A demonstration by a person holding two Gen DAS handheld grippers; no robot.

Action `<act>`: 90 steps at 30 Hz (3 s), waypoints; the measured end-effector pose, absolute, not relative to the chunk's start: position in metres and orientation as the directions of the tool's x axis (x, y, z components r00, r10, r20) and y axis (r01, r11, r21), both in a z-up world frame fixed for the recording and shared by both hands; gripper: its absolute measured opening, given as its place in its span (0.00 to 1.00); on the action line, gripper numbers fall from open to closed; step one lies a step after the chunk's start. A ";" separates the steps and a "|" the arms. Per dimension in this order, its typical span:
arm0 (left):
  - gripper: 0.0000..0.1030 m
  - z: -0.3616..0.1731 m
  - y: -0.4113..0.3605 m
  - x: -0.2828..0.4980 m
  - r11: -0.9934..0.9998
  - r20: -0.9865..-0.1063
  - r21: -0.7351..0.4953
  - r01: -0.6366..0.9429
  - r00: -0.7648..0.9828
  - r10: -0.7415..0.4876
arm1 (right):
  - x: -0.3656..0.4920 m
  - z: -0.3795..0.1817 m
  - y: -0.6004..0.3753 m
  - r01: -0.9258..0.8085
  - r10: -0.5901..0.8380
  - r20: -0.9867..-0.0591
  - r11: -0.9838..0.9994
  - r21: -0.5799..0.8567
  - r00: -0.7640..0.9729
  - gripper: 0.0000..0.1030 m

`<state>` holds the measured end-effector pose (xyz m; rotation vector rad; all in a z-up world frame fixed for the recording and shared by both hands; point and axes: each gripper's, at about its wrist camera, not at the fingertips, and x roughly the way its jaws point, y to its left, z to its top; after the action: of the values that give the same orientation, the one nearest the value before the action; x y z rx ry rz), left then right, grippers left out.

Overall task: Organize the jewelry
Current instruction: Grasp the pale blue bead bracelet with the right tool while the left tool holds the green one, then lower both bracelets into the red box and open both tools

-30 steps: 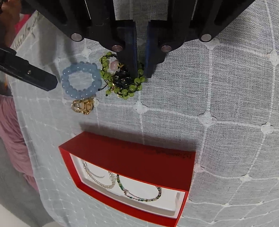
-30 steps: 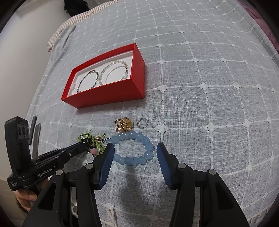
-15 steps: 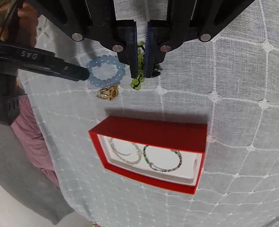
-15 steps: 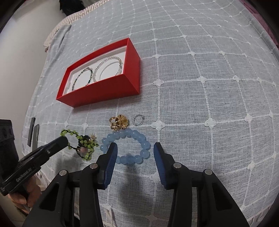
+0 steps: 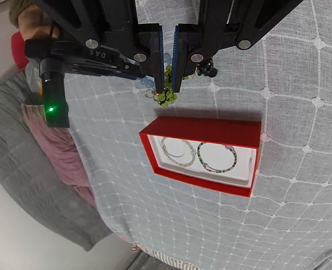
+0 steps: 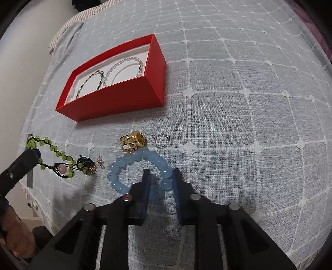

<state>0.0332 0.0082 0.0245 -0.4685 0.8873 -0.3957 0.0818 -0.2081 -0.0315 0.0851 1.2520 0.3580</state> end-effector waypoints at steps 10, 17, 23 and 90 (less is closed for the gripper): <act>0.01 0.030 0.012 0.029 0.829 -0.625 -0.541 0.143 0.591 -0.510 | 0.077 -0.010 -0.212 -0.243 0.361 -0.879 0.924 0.293 0.311 0.12; 0.01 0.032 0.010 0.029 0.839 -0.630 -0.525 0.144 0.597 -0.497 | 0.062 0.016 -0.194 -0.365 0.425 -0.830 0.884 0.294 0.361 0.12; 0.01 0.033 0.008 0.029 0.832 -0.620 -0.531 0.160 0.597 -0.510 | 0.059 0.028 -0.193 -0.402 0.483 -0.790 0.854 0.330 0.378 0.12; 0.01 0.041 0.024 0.133 0.824 -0.617 -0.565 0.034 0.646 -0.450 | 0.159 0.064 -0.156 -0.431 0.641 -0.668 0.761 0.486 0.378 0.12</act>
<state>0.1329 0.0237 0.0415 -0.5478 0.8307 -0.2918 0.1586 -0.1564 0.0644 0.2473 0.9629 0.6936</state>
